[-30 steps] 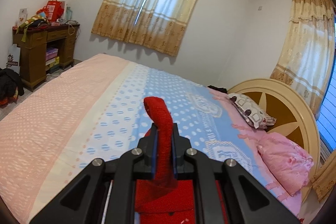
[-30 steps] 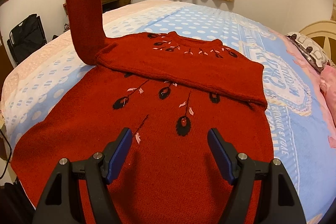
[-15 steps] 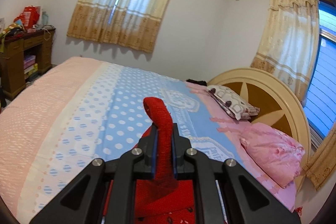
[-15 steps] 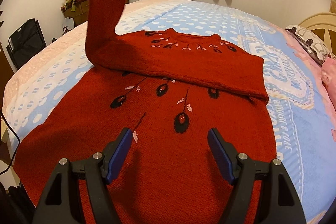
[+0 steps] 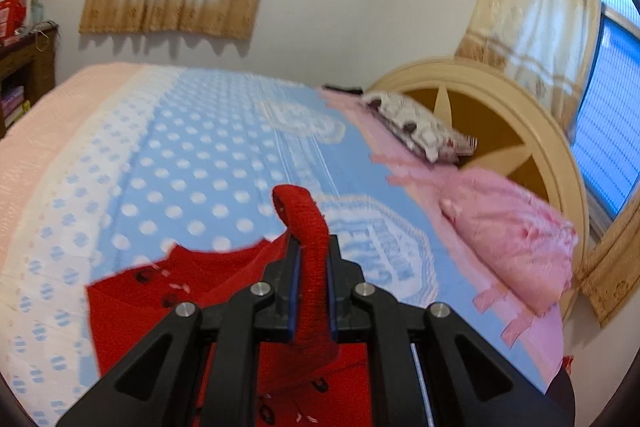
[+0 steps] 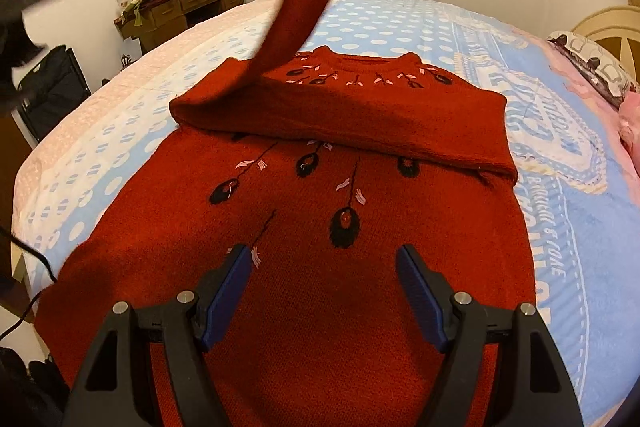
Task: Fold small clothes
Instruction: 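Lift the held sleeve with the left gripper, fold it across the body, release, then withdraw the open left gripper from the folded sweater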
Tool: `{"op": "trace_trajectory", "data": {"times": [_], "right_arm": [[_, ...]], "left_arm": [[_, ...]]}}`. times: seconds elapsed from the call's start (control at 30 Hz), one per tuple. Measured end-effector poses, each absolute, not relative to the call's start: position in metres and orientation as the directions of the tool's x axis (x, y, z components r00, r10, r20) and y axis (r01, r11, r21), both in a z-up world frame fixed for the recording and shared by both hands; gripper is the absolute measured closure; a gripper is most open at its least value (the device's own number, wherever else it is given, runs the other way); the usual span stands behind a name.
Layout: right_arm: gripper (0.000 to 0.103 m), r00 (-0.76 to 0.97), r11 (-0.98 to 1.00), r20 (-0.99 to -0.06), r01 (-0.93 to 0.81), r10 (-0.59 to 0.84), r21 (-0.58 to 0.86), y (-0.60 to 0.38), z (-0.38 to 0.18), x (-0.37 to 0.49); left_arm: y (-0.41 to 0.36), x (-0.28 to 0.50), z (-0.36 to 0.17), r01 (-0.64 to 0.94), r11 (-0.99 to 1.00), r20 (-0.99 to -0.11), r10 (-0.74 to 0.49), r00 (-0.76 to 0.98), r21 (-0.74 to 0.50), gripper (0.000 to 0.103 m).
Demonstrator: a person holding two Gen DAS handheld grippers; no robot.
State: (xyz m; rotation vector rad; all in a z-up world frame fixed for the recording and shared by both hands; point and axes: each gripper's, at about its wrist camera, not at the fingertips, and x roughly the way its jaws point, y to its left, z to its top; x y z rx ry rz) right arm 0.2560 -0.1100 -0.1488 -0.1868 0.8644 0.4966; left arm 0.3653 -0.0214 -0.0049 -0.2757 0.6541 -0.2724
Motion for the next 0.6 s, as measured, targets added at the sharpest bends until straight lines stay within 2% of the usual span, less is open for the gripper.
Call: {"op": "trace_trajectory", "data": {"times": [0.3, 0.37, 0.43, 0.5, 0.57, 0.6], "right_arm": [[0.028, 0.505, 0.888, -0.785, -0.444, 0.360, 0.121, -0.124, -0.157, 0.266], [0.028, 0.503, 0.887, -0.784, -0.444, 0.364, 0.128, -0.125, -0.158, 0.266], [0.028, 0.496, 0.886, -0.787, -0.443, 0.366, 0.133, -0.125, -0.159, 0.266], [0.028, 0.484, 0.886, -0.794, -0.441, 0.369, 0.143, -0.125, -0.163, 0.267], [0.028, 0.478, 0.887, -0.795, -0.435, 0.372, 0.154, -0.127, -0.164, 0.268], [0.027, 0.479, 0.888, -0.794, -0.433, 0.373, 0.156, -0.128, -0.163, 0.268]], "left_arm": [[-0.083, 0.394, -0.082, 0.187, 0.943, -0.700, -0.329, 0.634, -0.275, 0.090], [-0.091, 0.397, -0.093, 0.195, 0.945, -0.732, -0.328, 0.597, -0.264, 0.083], [-0.093, 0.391, -0.095, 0.227, 0.937, -0.730, -0.350, 0.588, -0.266, 0.083], [-0.089, 0.380, -0.090, 0.255, 0.937, -0.715, -0.347, 0.607, -0.238, 0.075], [-0.075, 0.367, -0.085, 0.269, 0.941, -0.691, -0.333, 0.641, -0.203, 0.046], [-0.060, 0.354, -0.083, 0.265, 0.949, -0.666, -0.311, 0.678, -0.173, 0.041]]}}
